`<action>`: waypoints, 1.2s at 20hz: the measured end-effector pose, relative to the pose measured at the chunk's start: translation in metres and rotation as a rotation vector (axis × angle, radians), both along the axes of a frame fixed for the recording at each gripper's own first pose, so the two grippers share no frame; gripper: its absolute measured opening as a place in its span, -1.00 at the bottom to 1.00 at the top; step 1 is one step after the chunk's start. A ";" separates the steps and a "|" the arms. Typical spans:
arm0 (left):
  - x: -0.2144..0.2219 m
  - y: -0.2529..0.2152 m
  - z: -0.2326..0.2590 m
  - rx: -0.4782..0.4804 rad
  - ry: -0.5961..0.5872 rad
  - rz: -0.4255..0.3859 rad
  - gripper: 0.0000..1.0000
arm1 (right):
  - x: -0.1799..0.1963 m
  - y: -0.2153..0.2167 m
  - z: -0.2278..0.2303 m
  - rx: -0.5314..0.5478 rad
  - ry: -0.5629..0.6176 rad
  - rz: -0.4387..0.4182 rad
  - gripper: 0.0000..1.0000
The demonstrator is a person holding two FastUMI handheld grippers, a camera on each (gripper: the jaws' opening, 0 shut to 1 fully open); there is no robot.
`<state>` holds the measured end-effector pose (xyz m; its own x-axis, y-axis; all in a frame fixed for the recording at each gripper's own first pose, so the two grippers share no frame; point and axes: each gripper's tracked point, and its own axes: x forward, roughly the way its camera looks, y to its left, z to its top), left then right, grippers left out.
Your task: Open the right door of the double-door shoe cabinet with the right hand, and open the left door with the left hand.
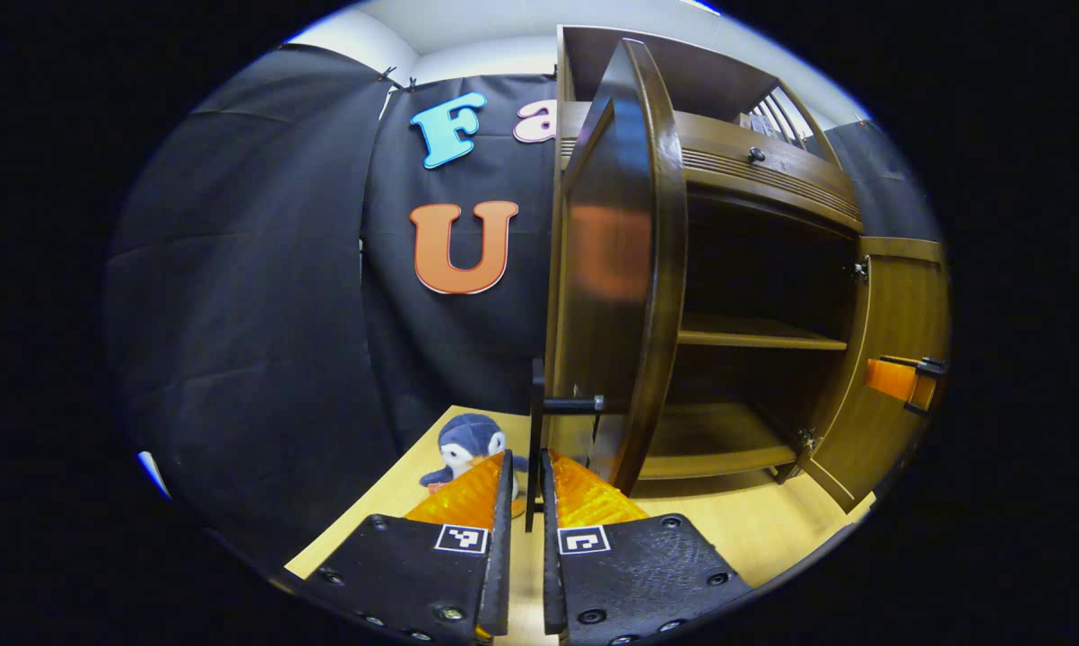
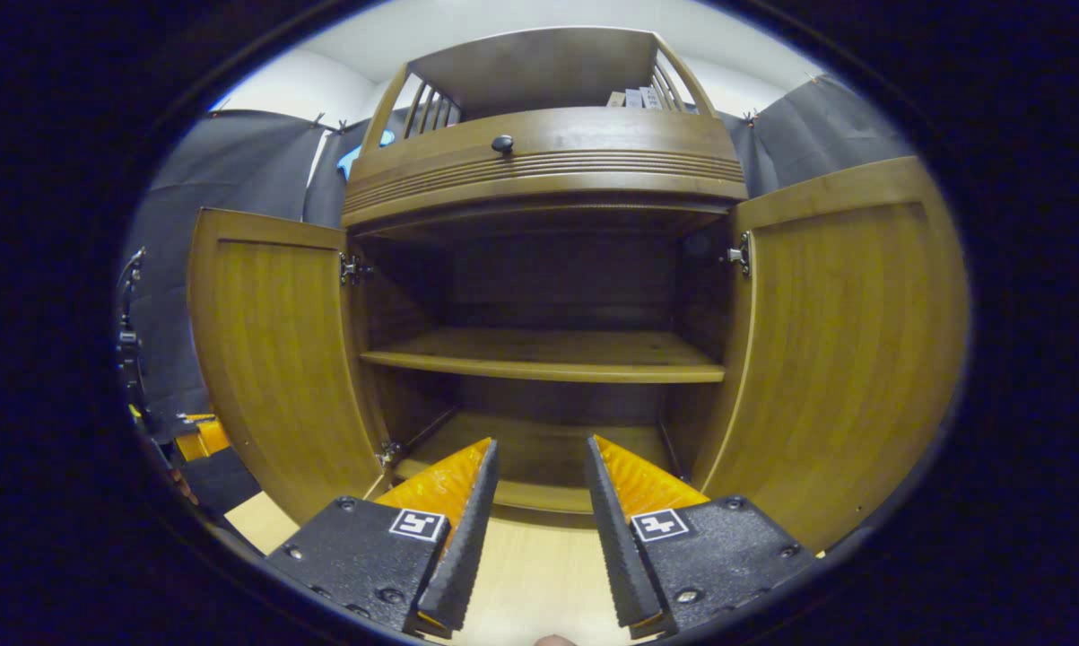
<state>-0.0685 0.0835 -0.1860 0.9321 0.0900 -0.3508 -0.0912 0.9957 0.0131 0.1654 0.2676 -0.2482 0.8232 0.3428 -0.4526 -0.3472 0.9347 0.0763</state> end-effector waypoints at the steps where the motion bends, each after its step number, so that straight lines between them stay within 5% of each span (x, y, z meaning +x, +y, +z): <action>1: -0.005 0.008 -0.002 -0.003 0.005 0.019 -0.71 | 0.001 0.000 0.001 -0.001 -0.002 -0.003 0.24; 8: -0.025 0.039 0.023 0.062 -0.042 0.172 -0.70 | 0.012 -0.004 0.006 -0.014 -0.034 -0.029 0.27; 14: -0.011 -0.007 0.068 0.146 -0.146 0.081 -0.71 | 0.017 -0.024 0.024 -0.003 -0.060 -0.065 0.24; 16: -0.001 -0.036 0.073 0.122 -0.158 0.018 -0.57 | 0.018 -0.030 0.032 0.001 -0.074 -0.078 0.27; 17: 0.003 -0.050 0.074 0.111 -0.162 -0.009 -0.29 | 0.018 -0.034 0.037 0.003 -0.078 -0.079 0.28; 20: 0.012 -0.086 0.088 0.075 -0.194 -0.075 0.05 | 0.016 -0.044 0.049 0.002 -0.097 -0.082 0.29; 24: 0.020 -0.123 0.103 0.029 -0.225 -0.133 0.28 | 0.017 -0.053 0.071 0.008 -0.139 -0.074 0.45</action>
